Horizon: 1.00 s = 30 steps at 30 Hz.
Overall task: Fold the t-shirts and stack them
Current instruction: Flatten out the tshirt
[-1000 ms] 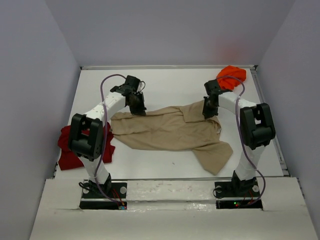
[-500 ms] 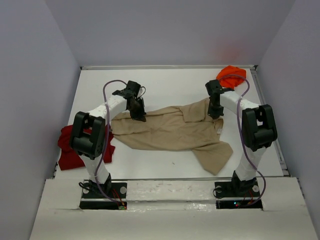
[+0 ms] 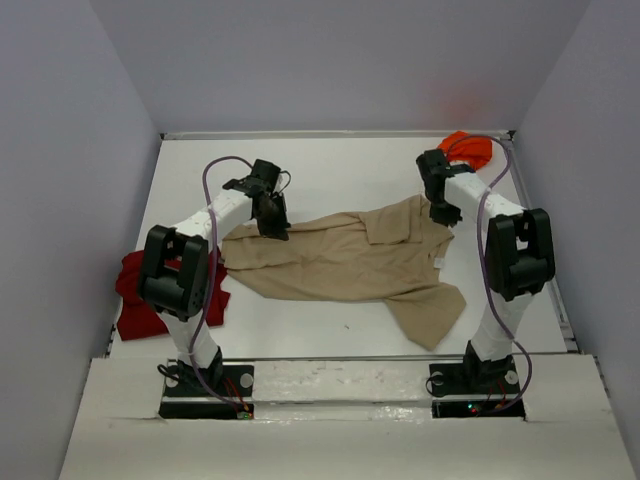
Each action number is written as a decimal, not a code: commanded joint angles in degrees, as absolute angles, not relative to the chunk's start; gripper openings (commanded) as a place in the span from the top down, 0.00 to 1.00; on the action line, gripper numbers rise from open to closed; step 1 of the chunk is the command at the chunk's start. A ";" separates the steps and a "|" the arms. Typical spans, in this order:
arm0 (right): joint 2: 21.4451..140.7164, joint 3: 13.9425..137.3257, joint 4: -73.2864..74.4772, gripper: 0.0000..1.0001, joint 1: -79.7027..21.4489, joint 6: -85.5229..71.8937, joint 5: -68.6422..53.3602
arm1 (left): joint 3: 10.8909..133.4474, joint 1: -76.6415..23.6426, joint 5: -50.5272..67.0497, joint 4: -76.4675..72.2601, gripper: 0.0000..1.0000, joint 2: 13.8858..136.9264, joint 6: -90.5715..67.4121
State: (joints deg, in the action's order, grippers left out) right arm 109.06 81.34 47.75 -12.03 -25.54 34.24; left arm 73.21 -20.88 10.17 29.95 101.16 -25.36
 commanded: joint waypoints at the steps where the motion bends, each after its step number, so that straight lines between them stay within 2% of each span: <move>1: 100.65 88.33 45.45 0.73 -12.04 -20.57 24.64 | 73.92 -21.00 9.49 30.24 1.00 98.00 -24.96; 5: 94.49 81.41 35.53 0.53 -12.83 -18.46 7.51 | 73.30 -21.09 8.17 29.71 1.00 99.92 -27.23; 6: 95.09 80.95 35.33 0.51 -12.83 -18.11 5.56 | 73.82 -20.92 8.35 29.79 1.00 100.71 -27.59; 12: 99.14 78.76 33.41 0.53 -12.83 -17.14 1.06 | 76.46 -20.74 3.36 31.99 1.00 105.64 -29.88; 16: 100.72 77.43 31.99 0.52 -9.85 -17.40 -9.81 | 80.94 -19.69 -6.66 35.86 1.00 108.01 -31.11; 18: 100.46 77.08 30.77 0.51 -9.32 -17.49 -12.90 | 80.25 -17.59 -4.76 34.99 0.90 106.80 -31.29; 20: 99.85 76.90 29.80 0.49 -8.79 -17.14 -13.53 | 79.45 -16.62 -5.53 31.92 0.85 104.34 -31.11; 21: 100.02 76.99 29.79 0.49 -8.79 -17.05 -13.71 | 79.80 -16.09 -7.10 32.34 0.71 104.07 -31.37; 24: 101.07 76.47 29.97 0.49 -7.56 -17.31 -14.41 | 83.92 -15.12 -13.25 35.06 0.56 104.76 -30.68; 26: 101.34 75.68 29.71 0.50 -7.56 -17.58 -15.03 | 84.46 -14.24 -13.10 35.68 0.56 105.12 -30.15; 28: 101.60 74.53 28.48 0.50 -7.56 -17.75 -16.00 | 83.85 -13.36 -13.18 33.93 0.49 104.59 -29.00; 30: 102.30 74.71 28.30 0.50 -7.56 -17.67 -16.17 | 83.50 -11.96 -12.40 32.70 0.47 104.33 -28.04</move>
